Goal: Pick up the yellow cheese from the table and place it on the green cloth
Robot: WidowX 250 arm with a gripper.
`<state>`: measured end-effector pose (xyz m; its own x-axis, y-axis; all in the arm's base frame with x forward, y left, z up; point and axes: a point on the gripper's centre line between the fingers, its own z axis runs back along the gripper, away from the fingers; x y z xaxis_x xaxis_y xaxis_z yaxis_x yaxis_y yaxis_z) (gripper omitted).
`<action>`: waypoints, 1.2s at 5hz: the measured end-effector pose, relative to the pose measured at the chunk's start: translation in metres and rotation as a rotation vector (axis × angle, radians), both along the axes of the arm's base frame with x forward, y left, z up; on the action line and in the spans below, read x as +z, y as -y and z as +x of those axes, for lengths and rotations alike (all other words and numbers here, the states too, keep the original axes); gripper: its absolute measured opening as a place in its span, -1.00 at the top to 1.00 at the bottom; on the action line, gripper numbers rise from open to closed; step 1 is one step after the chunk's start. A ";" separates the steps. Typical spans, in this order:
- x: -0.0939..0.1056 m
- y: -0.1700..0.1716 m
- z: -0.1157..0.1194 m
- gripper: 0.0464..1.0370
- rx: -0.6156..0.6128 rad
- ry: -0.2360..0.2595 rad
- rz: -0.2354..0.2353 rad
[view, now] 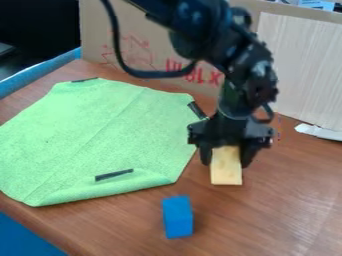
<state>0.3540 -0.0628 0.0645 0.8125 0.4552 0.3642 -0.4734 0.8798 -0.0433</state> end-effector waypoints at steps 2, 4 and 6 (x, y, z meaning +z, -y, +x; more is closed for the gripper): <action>0.033 -0.046 -0.014 -0.43 0.035 0.051 -0.079; 0.023 -0.108 -0.033 -0.43 0.051 0.034 -0.025; 0.008 -0.135 -0.064 -0.43 -0.001 0.022 0.078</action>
<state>0.2902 0.0721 0.0728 0.8043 0.4234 0.4168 -0.4719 0.8815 0.0151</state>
